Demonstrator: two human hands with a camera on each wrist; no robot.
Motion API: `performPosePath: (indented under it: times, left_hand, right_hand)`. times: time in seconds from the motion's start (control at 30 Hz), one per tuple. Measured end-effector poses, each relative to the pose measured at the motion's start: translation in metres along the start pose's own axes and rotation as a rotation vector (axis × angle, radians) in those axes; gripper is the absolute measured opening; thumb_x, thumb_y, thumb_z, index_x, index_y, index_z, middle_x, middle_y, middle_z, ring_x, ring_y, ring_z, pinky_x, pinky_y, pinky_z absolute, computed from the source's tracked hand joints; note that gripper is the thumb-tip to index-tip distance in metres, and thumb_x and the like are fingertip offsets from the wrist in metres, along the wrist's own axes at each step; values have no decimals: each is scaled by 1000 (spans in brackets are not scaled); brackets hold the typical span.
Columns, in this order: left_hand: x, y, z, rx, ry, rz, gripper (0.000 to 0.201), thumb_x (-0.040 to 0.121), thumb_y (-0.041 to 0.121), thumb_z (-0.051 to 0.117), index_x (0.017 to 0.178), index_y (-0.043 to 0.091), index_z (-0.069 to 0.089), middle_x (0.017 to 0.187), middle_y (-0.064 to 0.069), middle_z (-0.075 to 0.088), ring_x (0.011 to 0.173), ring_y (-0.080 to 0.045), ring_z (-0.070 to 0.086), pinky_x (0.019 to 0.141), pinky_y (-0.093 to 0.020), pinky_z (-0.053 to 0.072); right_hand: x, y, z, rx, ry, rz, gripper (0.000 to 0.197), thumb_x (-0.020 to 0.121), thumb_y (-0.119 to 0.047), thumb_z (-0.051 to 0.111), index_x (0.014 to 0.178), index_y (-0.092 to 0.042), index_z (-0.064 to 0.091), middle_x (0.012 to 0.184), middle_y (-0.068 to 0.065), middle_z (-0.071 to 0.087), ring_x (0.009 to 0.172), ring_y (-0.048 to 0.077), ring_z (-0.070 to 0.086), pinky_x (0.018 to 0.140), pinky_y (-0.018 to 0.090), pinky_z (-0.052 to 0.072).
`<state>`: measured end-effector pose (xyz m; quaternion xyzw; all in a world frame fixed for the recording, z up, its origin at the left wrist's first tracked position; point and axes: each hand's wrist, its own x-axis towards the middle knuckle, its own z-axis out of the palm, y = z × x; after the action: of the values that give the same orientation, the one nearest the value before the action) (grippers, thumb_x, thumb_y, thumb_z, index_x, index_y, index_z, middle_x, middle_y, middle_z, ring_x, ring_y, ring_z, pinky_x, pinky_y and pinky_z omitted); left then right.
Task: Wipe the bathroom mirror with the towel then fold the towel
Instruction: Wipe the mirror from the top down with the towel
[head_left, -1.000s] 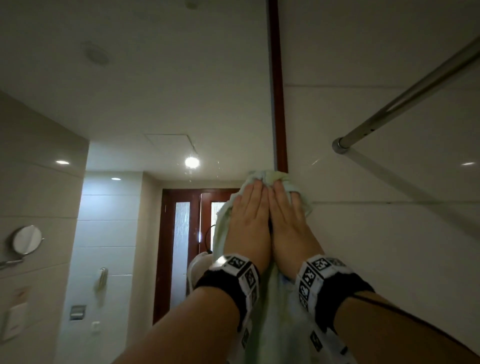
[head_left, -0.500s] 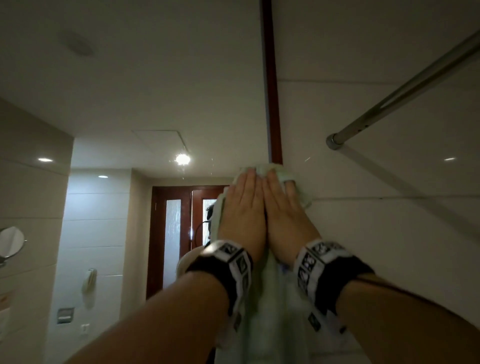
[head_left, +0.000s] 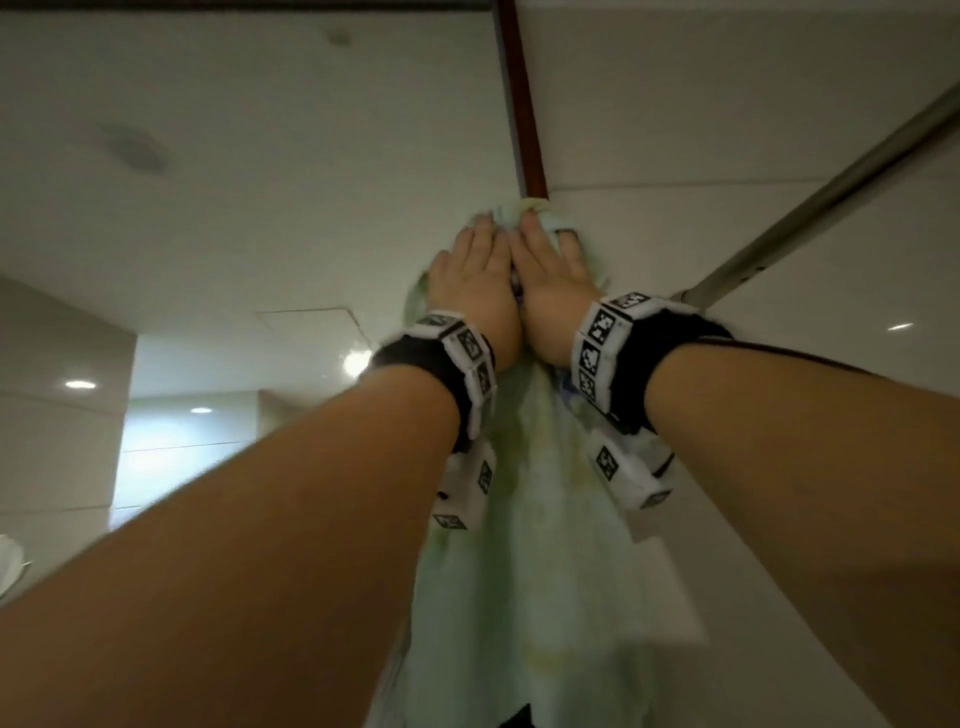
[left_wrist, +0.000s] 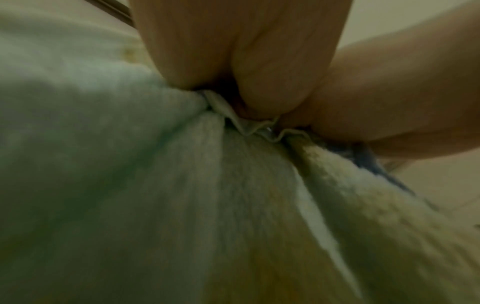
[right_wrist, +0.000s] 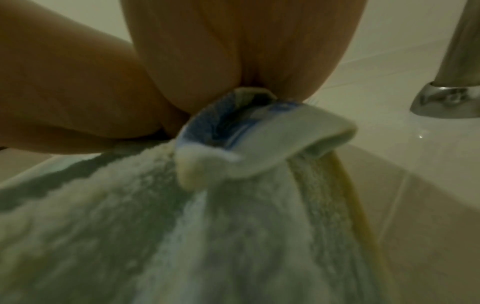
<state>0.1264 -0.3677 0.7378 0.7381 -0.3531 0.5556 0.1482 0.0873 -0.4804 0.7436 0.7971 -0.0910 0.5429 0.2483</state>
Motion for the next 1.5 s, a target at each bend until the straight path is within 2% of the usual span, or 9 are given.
performPosePath:
  times: [0.33,0.47,0.63,0.73,0.83,1.2,1.37,1.43,1.5]
  left_hand:
    - [-67,16,38,-121,68,-16,75,100,23,46,163,16,5,171,-4,-4,157,-20,-4,124,-37,-7]
    - [-102,23,54,-129,109,-15,71,102,22,44,163,17,8,171,-3,0,157,-19,-2,121,-34,-11]
    - [-152,35,70,-127,88,-33,73,101,22,48,163,15,9,171,-5,1,157,-19,-3,121,-33,-14]
    - [-183,43,77,-135,56,-43,72,103,21,46,163,15,8,171,-4,-1,157,-19,-5,122,-33,-15]
    - [-212,48,84,-147,43,-42,72,103,23,45,163,15,5,171,-4,-3,157,-18,-7,121,-32,-17]
    - [-339,72,124,-125,-61,-35,74,103,25,48,163,10,8,171,-9,2,158,-22,-2,128,-42,-1]
    - [-432,90,150,-160,-109,-24,76,101,23,45,161,11,0,170,-10,-1,158,-24,-4,128,-44,1]
    - [-474,96,161,-138,-135,-1,74,99,20,39,161,9,1,169,-11,1,158,-25,-4,128,-44,1]
    - [-504,98,169,-126,-162,49,71,97,20,35,161,5,7,168,-12,9,157,-26,4,126,-45,5]
  right_hand:
    - [-83,-25,11,20,18,-69,67,103,-12,36,157,3,-2,167,18,-3,154,33,-10,124,52,-6]
    - [-116,-34,27,6,66,-83,67,101,-11,38,156,4,4,167,21,5,155,35,-2,124,54,-1]
    - [-160,-45,48,99,-5,-20,70,101,-12,32,158,-3,-7,167,16,-13,155,36,-8,124,54,4]
    - [-193,-55,44,127,-44,-54,69,102,-12,29,157,-1,-10,166,17,-16,154,30,-16,125,52,-2]
    - [-219,-63,51,124,-43,-54,71,101,-12,32,157,0,-9,167,17,-15,154,32,-14,125,53,2]
    - [-344,-107,78,122,-190,-28,71,105,-18,35,156,1,-11,166,18,-16,154,33,-14,124,53,5]
    - [-437,-137,95,212,-244,-57,72,105,-25,36,158,0,-7,167,20,-9,155,36,-8,124,56,5]
    - [-481,-150,104,264,-281,3,84,99,-26,52,159,-3,-1,168,17,-4,154,39,7,124,53,13]
    - [-514,-160,111,341,-317,101,89,94,-25,62,160,-8,5,169,9,-4,147,40,25,121,46,22]
